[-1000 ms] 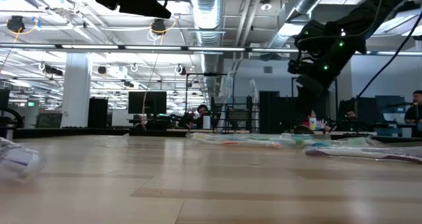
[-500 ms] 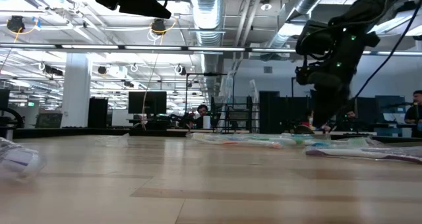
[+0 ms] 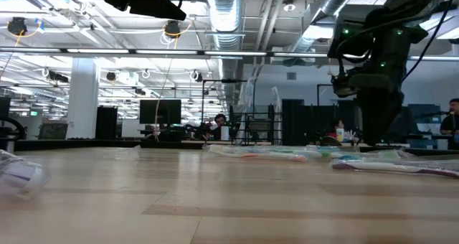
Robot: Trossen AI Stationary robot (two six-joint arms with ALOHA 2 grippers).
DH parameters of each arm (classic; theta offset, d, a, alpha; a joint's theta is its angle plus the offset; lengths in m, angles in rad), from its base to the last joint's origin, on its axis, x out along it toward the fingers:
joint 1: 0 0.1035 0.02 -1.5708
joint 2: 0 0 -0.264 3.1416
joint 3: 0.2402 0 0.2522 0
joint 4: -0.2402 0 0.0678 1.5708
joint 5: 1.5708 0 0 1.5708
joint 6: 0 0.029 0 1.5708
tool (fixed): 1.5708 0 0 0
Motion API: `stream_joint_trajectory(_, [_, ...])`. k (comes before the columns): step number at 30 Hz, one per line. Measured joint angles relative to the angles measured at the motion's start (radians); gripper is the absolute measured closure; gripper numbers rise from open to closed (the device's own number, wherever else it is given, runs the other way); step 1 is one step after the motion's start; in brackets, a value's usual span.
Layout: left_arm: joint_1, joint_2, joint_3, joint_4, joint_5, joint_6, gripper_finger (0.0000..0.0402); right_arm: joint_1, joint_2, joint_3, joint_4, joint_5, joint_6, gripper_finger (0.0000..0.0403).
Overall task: Pick & Place toothbrushing station
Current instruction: Put the right green toothbrush into the mesh organizer
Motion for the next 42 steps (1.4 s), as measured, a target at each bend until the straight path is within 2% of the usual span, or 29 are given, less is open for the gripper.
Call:
stream_joint_trajectory(22, [0.000, 0.000, 0.000, 0.000, 0.000, 0.000, 0.0329, 0.149, 0.000, 0.000, -0.021, -0.012, 0.168, 0.0274])
stream_joint_trajectory(42, [0.000, 0.000, 0.000, 0.000, 0.000, 0.000, 0.0329, 0.112, 0.010, 0.000, -0.004, 0.015, 0.186, 0.0276])
